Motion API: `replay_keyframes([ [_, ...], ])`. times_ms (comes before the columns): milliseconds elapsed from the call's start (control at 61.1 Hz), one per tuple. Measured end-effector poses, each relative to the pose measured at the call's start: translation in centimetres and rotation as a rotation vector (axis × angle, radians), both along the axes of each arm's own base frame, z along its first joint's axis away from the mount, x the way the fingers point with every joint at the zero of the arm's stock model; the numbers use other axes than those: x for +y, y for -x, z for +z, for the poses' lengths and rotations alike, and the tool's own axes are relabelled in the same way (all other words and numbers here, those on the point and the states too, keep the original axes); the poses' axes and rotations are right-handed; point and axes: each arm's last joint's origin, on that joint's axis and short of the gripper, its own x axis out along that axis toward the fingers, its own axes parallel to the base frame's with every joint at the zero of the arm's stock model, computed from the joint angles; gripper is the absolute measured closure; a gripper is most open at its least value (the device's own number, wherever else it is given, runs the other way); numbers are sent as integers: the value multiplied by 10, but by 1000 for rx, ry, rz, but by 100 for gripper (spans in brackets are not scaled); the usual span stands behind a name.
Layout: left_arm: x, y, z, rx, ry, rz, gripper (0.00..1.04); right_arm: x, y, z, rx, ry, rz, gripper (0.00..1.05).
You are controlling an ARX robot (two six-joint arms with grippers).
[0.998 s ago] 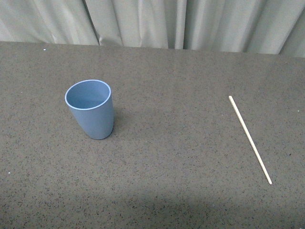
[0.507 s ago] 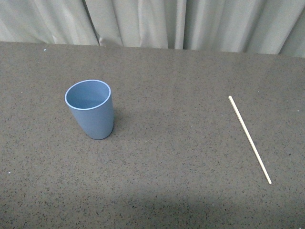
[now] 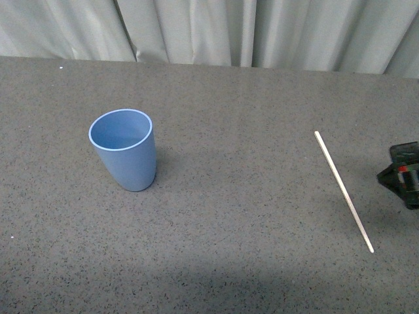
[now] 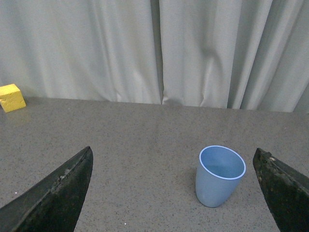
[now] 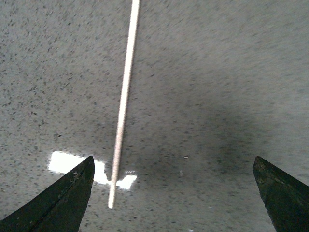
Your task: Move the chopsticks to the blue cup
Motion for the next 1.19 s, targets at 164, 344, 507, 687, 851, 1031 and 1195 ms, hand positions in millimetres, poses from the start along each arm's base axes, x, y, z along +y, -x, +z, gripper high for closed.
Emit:
replay_keyframes([
  [164, 0, 0, 0, 0, 0, 0, 7, 12, -35, -22, 147, -44, -9, 9],
  [344, 0, 0, 0, 0, 0, 0, 7, 18, -57, -40, 207, -46, -31, 9],
  [507, 0, 0, 0, 0, 0, 0, 7, 26, -74, -47, 220, -55, -36, 9],
  [687, 0, 0, 0, 0, 0, 0, 7, 36, -87, -53, 245, -43, -28, 11],
  [851, 0, 0, 0, 0, 0, 0, 7, 41, -93, -59, 267, -20, -22, 34],
  [1031, 0, 0, 0, 0, 0, 0, 7, 43, -97, -60, 271, -10, -28, 64],
  [1195, 0, 0, 0, 0, 0, 0, 7, 42, -99, -61, 277, -8, -54, 91],
])
